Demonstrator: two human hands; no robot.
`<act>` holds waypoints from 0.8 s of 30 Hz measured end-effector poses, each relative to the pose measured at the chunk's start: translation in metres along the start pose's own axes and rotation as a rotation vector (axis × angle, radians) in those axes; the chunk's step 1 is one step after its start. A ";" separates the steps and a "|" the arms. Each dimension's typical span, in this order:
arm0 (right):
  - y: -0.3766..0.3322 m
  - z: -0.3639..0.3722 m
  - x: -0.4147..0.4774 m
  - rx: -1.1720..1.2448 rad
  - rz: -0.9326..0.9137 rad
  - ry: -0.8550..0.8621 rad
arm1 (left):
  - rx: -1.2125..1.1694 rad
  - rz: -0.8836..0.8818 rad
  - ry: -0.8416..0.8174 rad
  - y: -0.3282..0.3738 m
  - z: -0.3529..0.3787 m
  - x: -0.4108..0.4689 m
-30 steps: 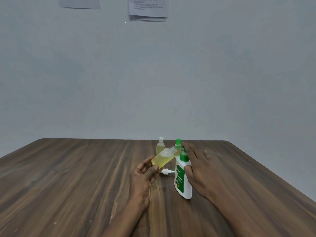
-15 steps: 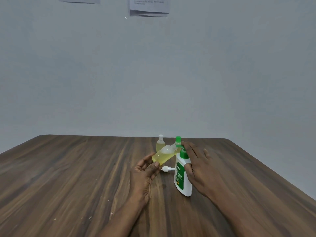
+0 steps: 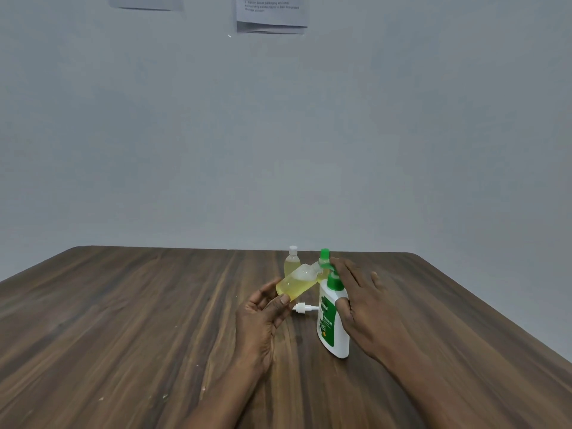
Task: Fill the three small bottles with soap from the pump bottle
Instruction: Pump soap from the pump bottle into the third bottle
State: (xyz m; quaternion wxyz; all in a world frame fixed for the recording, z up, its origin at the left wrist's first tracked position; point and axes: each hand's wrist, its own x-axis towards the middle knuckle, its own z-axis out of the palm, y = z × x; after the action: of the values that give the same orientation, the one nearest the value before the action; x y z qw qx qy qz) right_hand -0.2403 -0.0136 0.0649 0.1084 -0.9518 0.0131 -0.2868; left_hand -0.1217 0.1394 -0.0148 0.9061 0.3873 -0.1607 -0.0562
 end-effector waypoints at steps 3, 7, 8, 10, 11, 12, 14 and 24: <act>0.000 0.001 -0.001 -0.014 0.002 -0.024 | 0.001 -0.002 0.007 -0.001 -0.001 0.000; -0.001 0.000 -0.001 -0.011 0.011 -0.007 | 0.009 -0.007 0.022 -0.002 -0.002 0.002; 0.000 -0.001 -0.001 -0.014 0.014 -0.008 | 0.006 -0.009 0.025 -0.002 -0.002 0.002; 0.000 -0.002 0.000 -0.005 0.018 -0.012 | -0.005 -0.010 0.027 -0.003 -0.003 0.003; 0.000 -0.002 0.000 0.002 0.019 -0.013 | -0.007 -0.010 0.026 -0.004 -0.003 0.003; 0.000 -0.003 0.000 0.005 0.020 -0.015 | -0.007 -0.011 0.026 -0.004 -0.003 0.003; -0.001 -0.003 0.000 -0.012 0.020 -0.015 | -0.005 -0.010 0.026 -0.004 -0.003 0.004; 0.002 0.002 0.001 0.018 0.027 -0.016 | -0.017 -0.001 0.011 -0.002 -0.002 0.001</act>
State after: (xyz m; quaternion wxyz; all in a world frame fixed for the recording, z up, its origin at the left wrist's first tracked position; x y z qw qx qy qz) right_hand -0.2386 -0.0151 0.0635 0.1210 -0.9528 0.0222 -0.2776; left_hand -0.1198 0.1390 -0.0176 0.9102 0.3801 -0.1548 -0.0560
